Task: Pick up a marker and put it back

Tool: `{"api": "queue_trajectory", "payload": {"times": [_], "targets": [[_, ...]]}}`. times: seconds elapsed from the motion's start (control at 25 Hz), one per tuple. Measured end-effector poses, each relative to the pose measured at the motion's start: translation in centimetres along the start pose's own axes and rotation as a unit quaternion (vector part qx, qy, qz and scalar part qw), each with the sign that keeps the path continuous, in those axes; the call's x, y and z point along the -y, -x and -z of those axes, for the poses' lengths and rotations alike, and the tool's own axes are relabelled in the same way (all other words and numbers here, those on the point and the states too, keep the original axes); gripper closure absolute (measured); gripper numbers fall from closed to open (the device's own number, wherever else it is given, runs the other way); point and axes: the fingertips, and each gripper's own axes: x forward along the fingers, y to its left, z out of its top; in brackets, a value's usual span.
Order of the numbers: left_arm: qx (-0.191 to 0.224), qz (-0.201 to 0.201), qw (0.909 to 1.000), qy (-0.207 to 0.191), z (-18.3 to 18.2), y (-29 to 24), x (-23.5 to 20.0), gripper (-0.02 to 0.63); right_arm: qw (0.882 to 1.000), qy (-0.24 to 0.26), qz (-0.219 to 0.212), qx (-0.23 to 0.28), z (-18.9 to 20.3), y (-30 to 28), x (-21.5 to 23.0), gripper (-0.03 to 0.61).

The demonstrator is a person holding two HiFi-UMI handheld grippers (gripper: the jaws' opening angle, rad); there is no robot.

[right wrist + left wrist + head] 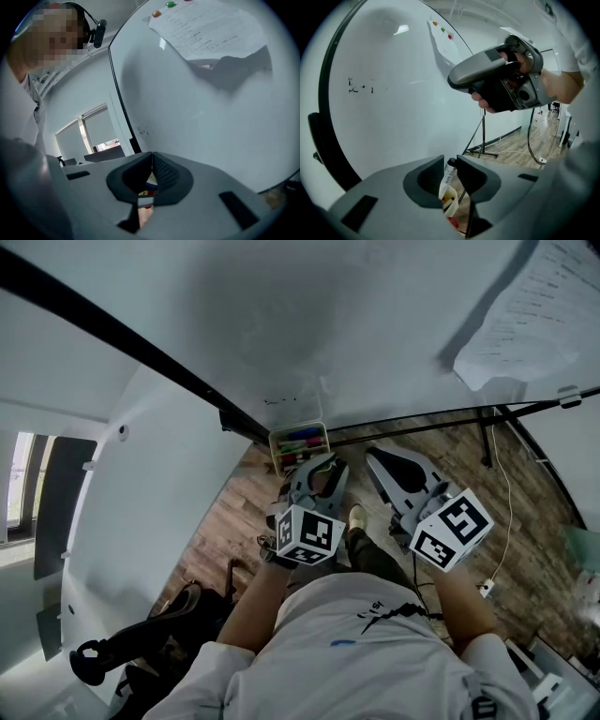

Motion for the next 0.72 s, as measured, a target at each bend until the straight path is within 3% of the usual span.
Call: {"api": "queue_trajectory", "payload": {"times": [0.16,0.32,0.72], "targets": [[-0.009,0.014,0.9999,-0.001,0.3,-0.6,0.9,0.531,1.0,-0.003,0.002,0.002,0.1,0.6,0.4,0.565],[-0.015,0.038,0.9992,0.003,0.2,-0.9,1.9,0.48,1.0,-0.009,-0.009,0.011,0.0,1.2,0.4,0.565],[0.002,0.034,0.9993,0.018,-2.4,0.8,2.6,0.479,0.999,-0.002,-0.03,0.018,-0.8,2.0,-0.2,0.565]]}}
